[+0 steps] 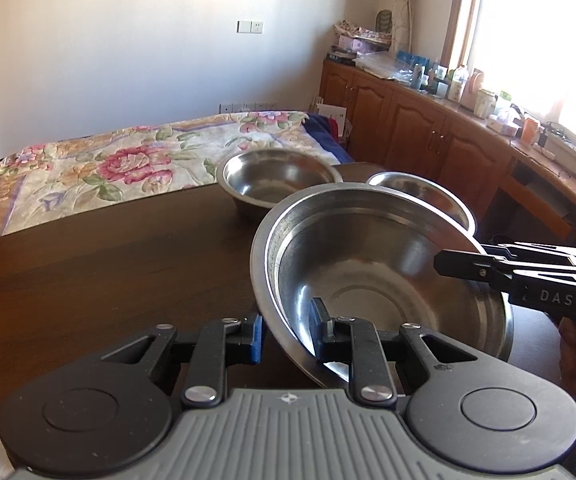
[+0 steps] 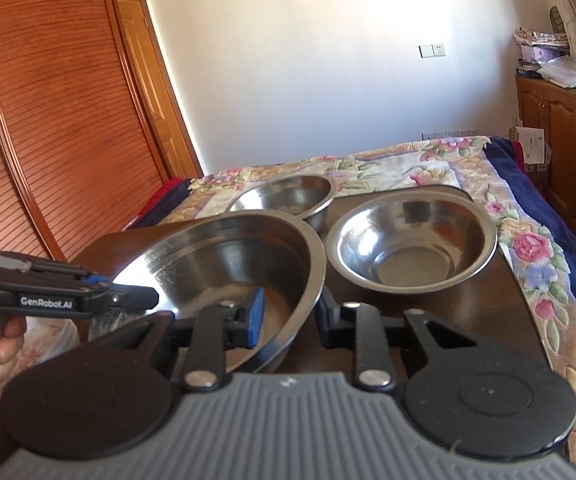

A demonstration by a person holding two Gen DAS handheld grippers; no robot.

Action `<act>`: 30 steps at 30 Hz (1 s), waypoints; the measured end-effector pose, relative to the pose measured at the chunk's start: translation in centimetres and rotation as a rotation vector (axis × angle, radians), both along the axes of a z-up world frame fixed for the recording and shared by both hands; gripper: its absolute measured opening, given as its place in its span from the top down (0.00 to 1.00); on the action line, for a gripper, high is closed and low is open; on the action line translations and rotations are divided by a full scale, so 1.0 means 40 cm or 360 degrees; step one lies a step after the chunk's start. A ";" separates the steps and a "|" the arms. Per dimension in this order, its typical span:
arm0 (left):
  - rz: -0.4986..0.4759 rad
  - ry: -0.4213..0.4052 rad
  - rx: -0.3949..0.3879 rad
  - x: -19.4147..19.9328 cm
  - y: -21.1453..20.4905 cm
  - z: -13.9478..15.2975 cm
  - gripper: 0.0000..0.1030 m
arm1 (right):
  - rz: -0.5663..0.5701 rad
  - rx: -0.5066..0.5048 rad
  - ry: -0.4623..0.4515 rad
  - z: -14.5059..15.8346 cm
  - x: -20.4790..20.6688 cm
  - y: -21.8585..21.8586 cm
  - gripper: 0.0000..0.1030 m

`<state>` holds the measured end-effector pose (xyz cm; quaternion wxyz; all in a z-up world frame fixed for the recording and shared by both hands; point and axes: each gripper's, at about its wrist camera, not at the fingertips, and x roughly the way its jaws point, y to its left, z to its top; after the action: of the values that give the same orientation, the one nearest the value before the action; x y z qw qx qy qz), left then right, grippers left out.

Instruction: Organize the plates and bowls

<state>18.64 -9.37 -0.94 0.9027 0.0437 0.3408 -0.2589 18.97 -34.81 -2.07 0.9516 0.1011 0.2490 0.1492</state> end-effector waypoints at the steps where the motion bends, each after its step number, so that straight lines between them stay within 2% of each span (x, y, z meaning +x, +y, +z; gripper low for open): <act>1: -0.0004 -0.0007 -0.0002 -0.010 0.003 0.005 0.76 | 0.0001 0.0005 -0.0006 0.006 -0.005 0.000 0.72; 7: -0.0007 -0.0007 -0.0028 -0.060 0.026 0.016 0.76 | 0.0009 0.0033 -0.0022 0.028 -0.040 0.008 0.72; 15: -0.0002 0.0035 -0.0057 -0.123 0.052 -0.009 0.76 | 0.0002 0.0030 0.0011 0.019 -0.091 0.032 0.72; 30: 0.0007 0.0017 -0.0037 -0.196 0.084 -0.021 0.75 | -0.0007 0.0033 0.0015 0.015 -0.156 0.069 0.72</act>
<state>10.80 -6.01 -1.79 0.9019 0.0312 0.3426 -0.2613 12.72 -32.04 -1.49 0.9496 0.1123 0.2516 0.1492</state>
